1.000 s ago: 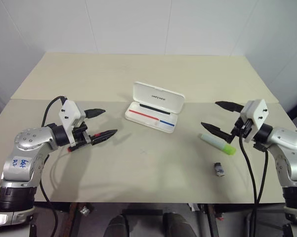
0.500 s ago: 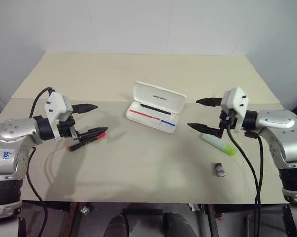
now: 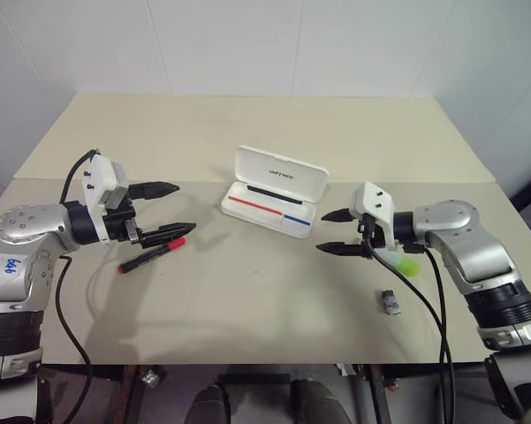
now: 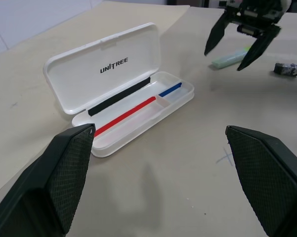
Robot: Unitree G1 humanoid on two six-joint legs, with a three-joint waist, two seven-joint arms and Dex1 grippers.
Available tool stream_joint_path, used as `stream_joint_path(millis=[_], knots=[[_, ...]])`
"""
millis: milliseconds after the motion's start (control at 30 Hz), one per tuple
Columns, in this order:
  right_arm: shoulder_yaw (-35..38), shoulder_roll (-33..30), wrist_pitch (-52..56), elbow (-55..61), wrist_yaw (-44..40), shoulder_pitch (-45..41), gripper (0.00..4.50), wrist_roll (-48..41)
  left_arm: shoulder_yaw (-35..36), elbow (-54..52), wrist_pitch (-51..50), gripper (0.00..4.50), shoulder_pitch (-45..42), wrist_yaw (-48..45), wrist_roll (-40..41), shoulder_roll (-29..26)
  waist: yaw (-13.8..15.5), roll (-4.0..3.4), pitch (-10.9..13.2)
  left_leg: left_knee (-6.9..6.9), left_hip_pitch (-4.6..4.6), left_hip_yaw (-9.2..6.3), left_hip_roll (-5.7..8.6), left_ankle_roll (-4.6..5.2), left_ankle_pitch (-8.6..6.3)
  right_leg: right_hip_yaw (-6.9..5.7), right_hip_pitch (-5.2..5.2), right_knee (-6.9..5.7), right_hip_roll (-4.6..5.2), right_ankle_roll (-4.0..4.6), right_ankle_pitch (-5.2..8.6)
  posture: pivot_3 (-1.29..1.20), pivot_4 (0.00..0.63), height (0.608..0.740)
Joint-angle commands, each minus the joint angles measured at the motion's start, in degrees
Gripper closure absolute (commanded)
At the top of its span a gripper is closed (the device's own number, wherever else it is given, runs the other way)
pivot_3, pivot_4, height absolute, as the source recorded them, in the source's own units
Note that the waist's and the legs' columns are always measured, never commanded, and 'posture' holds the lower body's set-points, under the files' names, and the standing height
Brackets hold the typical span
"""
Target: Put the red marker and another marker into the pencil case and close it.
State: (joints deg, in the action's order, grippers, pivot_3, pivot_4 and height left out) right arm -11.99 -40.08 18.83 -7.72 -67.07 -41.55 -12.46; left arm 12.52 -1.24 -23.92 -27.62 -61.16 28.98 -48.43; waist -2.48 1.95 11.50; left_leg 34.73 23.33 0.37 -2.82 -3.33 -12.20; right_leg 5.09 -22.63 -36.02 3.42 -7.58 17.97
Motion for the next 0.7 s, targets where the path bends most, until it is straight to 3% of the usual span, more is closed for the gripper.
stream_joint_path(millis=[33,400,700], knots=[[-0.6,1.7,-2.7,-1.8,-0.5,-3.3,2.38,1.6,2.2,-0.9,0.3,0.0,-0.3,0.2,0.6,-1.3,-0.1,0.0,0.0,0.0,-0.01,0.0,0.0,0.0,0.0,0.0,0.0,-0.01,0.0,0.0,0.0,0.0,0.15,0.74],[-8.7,12.8,-4.7,-20.2,-0.1,-16.6,2.38,11.4,2.3,-1.8,1.9,0.0,2.4,0.4,-0.7,-2.1,-0.9,0.01,0.0,-0.01,0.01,0.01,-0.02,-0.01,0.0,0.0,-0.06,-0.09,-0.01,-0.01,0.0,0.0,0.15,0.74],[-10.0,14.8,-9.2,-30.9,-1.4,-20.4,2.38,16.2,3.9,-4.7,1.2,0.0,5.4,1.6,0.1,-2.3,-1.0,0.01,0.0,-0.02,0.06,0.02,-0.02,-0.01,-0.03,0.0,-0.09,-0.06,0.0,-0.01,0.0,0.0,0.15,0.74]])
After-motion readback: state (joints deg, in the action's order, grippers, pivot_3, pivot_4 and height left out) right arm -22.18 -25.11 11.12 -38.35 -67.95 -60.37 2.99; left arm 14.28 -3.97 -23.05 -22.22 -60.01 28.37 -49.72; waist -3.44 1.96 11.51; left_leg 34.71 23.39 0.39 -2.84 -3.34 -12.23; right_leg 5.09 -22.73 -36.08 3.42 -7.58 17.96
